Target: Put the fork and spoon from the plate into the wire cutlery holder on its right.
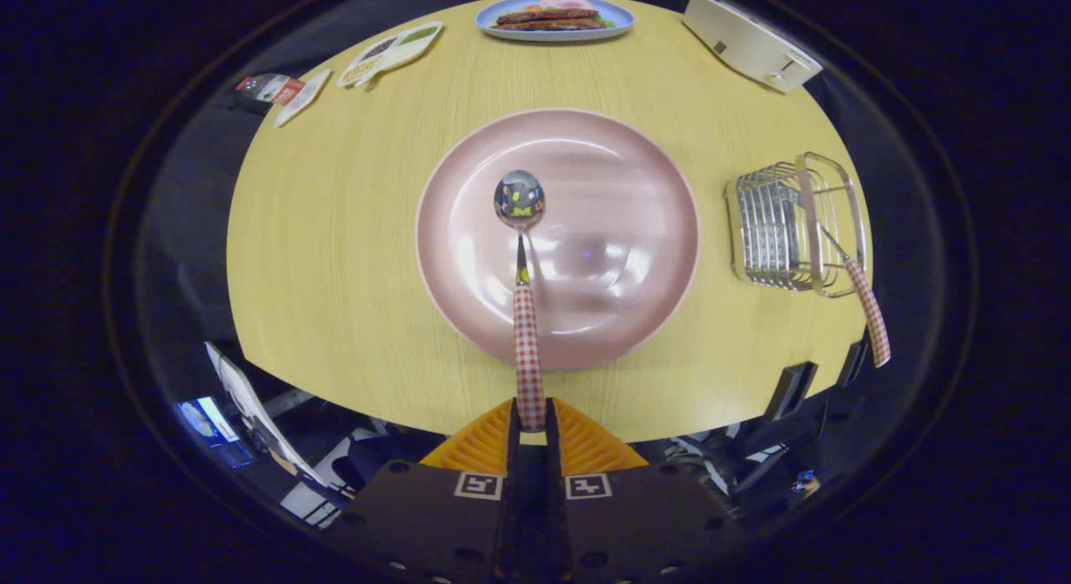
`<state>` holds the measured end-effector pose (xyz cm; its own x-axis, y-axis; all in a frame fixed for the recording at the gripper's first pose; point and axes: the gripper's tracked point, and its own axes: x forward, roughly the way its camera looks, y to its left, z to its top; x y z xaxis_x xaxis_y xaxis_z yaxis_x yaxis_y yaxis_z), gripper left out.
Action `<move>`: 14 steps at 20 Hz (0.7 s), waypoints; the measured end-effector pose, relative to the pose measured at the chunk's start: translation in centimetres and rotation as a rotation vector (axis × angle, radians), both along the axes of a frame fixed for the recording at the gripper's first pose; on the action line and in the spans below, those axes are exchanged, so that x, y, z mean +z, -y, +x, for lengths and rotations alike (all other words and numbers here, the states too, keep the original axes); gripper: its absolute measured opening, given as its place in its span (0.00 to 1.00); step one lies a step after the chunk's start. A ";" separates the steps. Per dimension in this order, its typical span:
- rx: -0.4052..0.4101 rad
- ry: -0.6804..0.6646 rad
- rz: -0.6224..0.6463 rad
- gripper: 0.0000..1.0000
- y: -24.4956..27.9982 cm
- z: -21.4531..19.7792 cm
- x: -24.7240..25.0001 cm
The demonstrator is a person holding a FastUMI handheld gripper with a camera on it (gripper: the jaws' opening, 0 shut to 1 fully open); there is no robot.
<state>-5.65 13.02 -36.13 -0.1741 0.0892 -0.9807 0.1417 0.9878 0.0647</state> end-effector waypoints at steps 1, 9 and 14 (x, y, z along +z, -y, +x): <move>0.003 -0.006 0.001 0.01 0.2 0.0 0.7; 0.068 0.029 0.001 0.01 2.4 0.8 5.0; 0.073 0.049 -0.002 0.01 4.9 1.3 9.6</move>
